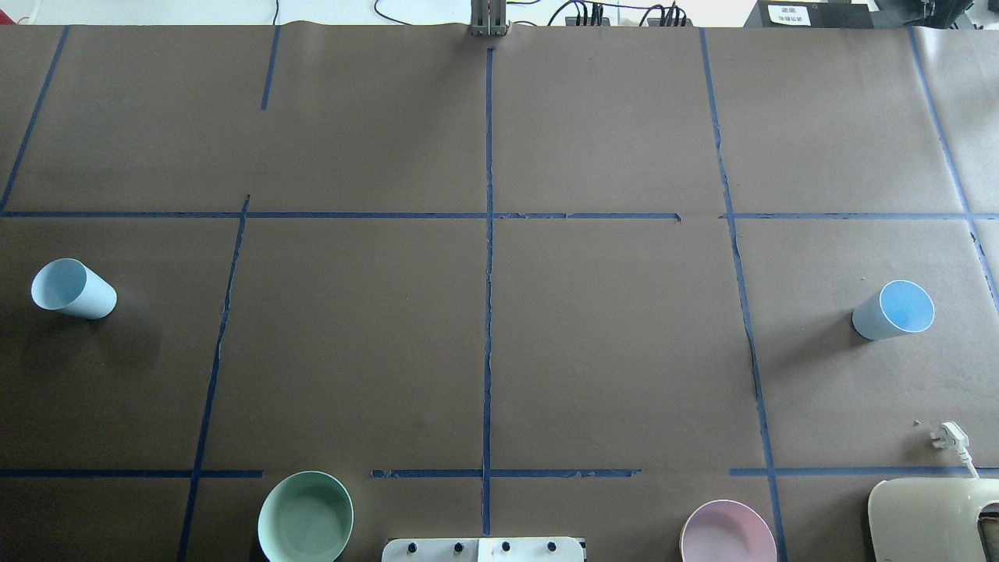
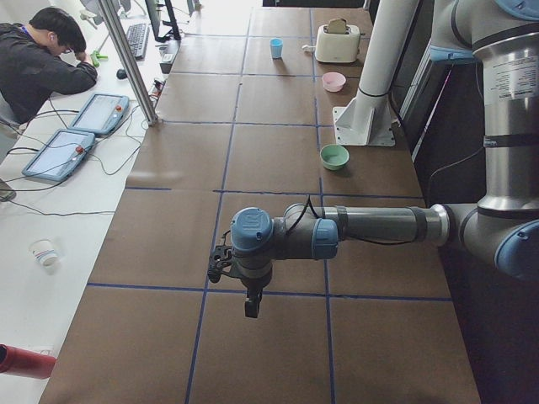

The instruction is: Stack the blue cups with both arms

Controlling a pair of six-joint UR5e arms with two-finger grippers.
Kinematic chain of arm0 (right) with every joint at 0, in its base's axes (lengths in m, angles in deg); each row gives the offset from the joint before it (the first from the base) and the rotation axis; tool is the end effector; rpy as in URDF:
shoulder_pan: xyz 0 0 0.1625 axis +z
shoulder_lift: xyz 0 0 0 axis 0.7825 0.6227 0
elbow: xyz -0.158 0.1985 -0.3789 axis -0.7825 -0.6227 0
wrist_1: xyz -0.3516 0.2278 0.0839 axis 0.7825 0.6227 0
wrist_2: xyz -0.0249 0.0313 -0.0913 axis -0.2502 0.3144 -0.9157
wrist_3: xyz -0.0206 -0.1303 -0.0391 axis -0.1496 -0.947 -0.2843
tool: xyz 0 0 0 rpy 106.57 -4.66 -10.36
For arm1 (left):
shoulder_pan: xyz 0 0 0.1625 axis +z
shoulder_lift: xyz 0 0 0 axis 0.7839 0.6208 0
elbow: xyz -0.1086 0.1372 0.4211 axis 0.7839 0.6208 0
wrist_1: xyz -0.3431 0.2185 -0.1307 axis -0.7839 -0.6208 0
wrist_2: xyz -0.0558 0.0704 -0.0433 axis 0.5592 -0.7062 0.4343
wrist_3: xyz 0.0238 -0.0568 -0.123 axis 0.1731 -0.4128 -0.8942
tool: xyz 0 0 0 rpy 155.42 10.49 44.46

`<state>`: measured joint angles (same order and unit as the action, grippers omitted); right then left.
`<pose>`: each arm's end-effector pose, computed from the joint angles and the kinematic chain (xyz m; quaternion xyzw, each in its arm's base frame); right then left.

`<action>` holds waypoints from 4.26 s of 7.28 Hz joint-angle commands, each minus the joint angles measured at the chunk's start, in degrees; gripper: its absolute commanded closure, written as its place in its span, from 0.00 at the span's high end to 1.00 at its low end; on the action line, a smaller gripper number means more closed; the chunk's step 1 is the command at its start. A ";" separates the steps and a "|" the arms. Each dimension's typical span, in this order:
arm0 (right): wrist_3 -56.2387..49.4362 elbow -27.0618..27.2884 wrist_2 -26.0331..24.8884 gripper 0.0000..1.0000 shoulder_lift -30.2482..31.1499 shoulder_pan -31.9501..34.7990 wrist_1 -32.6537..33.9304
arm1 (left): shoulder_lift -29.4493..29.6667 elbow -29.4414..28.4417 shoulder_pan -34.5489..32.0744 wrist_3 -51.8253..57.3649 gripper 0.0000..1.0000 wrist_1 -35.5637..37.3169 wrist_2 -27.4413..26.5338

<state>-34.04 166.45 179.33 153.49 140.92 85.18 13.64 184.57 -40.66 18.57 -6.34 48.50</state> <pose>0.0329 -0.4373 0.7156 -0.0102 -0.3794 -0.0815 0.9216 -0.0593 -0.4307 0.7220 0.0240 0.3542 0.0479 0.9336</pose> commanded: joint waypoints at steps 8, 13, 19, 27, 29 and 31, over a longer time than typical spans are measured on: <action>0.00 0.46 0.52 1.00 -0.26 -0.05 -0.09 | 2.86 -0.53 2.80 -0.61 1.00 -10.87 4.13; 0.00 0.46 0.53 1.00 -0.26 -0.05 0.00 | 0.75 -1.49 25.19 -44.75 1.00 -36.35 1.51; -0.09 0.37 0.53 1.00 -0.18 -0.05 0.00 | 2.59 -4.82 33.56 -54.23 1.00 -37.62 -5.35; -0.26 0.37 0.53 1.00 0.00 -0.05 0.00 | 5.22 -3.26 34.63 -54.67 0.00 -36.22 0.83; -0.18 0.46 0.53 1.00 0.09 -0.05 0.00 | 12.39 -2.03 34.54 -54.84 0.00 -31.59 0.88; -0.09 0.37 0.53 1.00 0.09 -0.05 0.00 | 24.07 -1.93 35.41 -63.48 0.00 -25.25 0.62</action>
<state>-34.20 166.89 179.86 153.54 140.87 85.18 30.80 182.51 -5.86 -39.41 -35.28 49.18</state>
